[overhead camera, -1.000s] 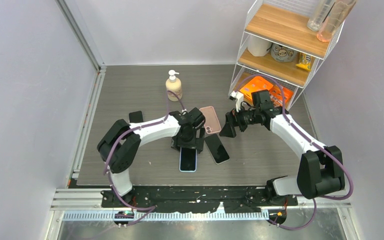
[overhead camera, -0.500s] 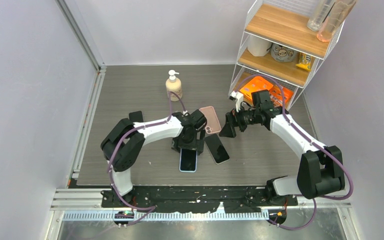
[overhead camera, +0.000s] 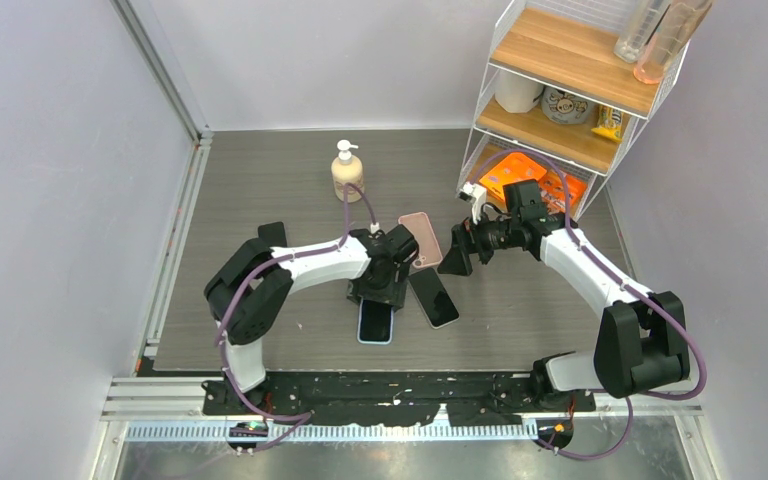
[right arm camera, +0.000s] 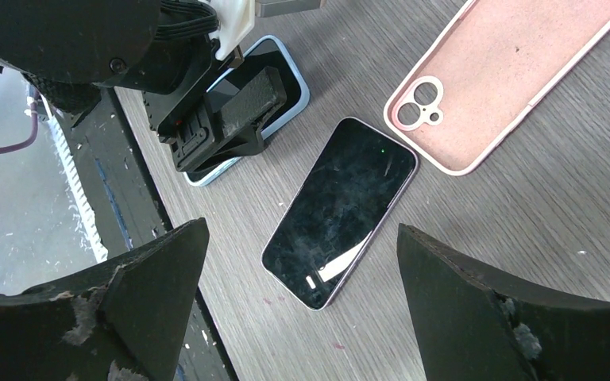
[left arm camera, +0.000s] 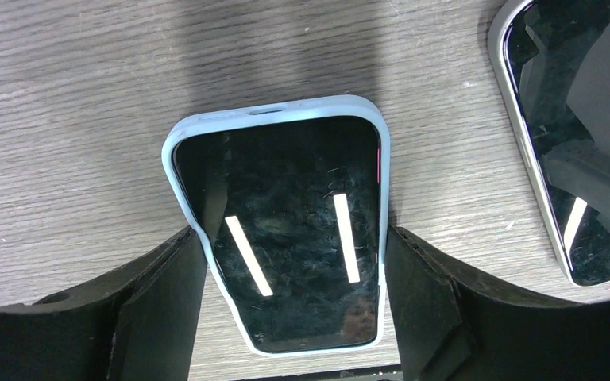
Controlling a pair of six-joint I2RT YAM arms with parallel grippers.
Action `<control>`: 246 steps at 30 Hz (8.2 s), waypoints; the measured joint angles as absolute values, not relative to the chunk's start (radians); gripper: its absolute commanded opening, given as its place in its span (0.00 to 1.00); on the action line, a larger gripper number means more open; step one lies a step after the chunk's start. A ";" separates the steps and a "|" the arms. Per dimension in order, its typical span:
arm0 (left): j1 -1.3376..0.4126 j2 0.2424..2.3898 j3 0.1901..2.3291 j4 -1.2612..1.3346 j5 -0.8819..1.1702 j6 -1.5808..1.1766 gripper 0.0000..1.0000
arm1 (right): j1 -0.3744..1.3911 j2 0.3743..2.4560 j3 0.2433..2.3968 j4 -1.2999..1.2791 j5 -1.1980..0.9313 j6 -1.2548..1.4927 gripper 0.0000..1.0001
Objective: Take the phone out of the phone case
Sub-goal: Pick up the phone at the center of the board, then remove the phone case from the phone.
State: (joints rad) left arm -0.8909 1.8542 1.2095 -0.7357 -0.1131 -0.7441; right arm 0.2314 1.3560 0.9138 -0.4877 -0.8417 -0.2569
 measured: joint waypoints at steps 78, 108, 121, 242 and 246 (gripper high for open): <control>-1.034 1.443 1.092 -0.458 -0.318 0.038 0.00 | 0.477 1.676 1.164 -0.440 -1.022 -0.043 0.06; -0.875 1.255 1.159 -0.522 -0.025 0.179 0.92 | 0.427 1.276 1.165 -0.610 -0.647 -0.253 0.05; -0.733 1.199 1.304 -0.620 0.512 0.282 0.87 | 0.426 1.173 1.304 -0.769 -0.771 -0.385 0.05; -1.025 1.217 1.300 -0.879 0.104 0.585 0.00 | 0.332 1.277 1.238 -0.516 -0.924 0.019 0.85; -0.955 1.193 1.293 -0.879 0.159 0.580 0.00 | 0.332 1.188 1.256 -0.563 -0.826 -0.052 0.86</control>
State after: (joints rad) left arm -0.9550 1.1927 1.2934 -0.8791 0.1593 0.5804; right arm 0.3321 1.1885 1.2560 -0.5629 -0.8257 -0.0517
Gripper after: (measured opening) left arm 0.214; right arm 0.856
